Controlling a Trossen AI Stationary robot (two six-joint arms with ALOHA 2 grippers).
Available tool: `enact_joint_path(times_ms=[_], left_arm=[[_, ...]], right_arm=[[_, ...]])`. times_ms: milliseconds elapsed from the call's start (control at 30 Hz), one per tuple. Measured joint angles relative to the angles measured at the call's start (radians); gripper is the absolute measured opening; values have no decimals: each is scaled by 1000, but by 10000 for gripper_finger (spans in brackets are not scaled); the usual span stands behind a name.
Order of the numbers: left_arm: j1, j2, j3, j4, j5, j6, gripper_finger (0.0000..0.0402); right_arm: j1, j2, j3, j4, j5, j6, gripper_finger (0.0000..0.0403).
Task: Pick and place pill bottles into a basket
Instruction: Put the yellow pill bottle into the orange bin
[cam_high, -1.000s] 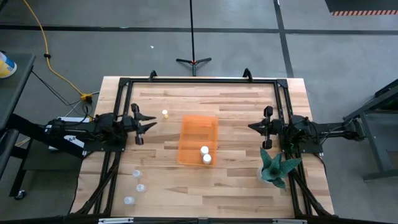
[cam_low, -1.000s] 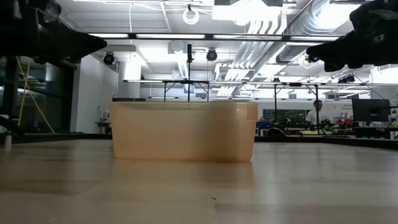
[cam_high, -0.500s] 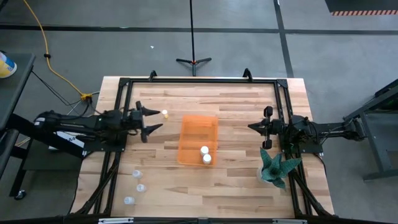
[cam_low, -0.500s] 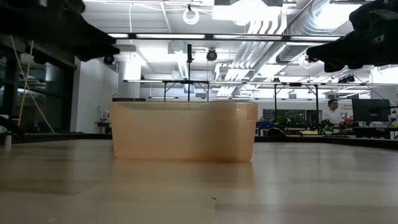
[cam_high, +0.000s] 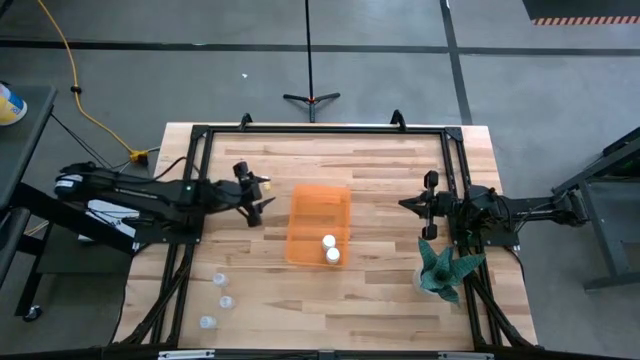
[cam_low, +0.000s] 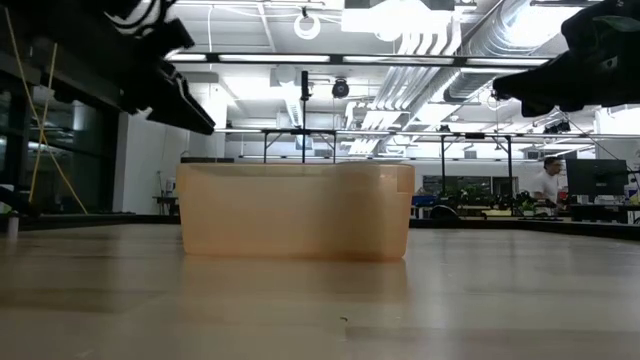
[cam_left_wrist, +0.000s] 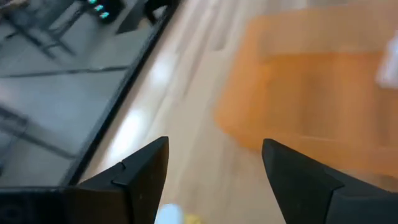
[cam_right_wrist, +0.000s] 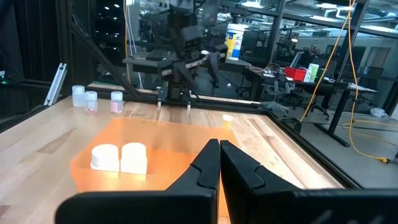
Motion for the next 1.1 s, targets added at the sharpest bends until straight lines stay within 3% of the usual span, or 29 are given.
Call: enact_joint_path(times_ms=[100, 267, 333, 500, 700, 1100], left_arm=[[88, 31, 22, -1, 39, 4, 300], [319, 58, 79, -32, 339, -44, 296], [392, 73, 98, -77, 396, -49, 293], [512, 120, 130, -220, 413, -49, 290], [532, 179, 131, -218, 420, -67, 289], [532, 234, 131, -219, 423, -376, 289]], right_arm=[[0, 0, 0, -9, 0, 0, 1], [0, 0, 0, -14, 0, 0, 5], [0, 0, 0, -16, 0, 0, 6], [0, 0, 0, -21, 21, -5, 7], [0, 0, 0, -23, 47, -7, 7], [0, 0, 0, -64, 49, -8, 7]])
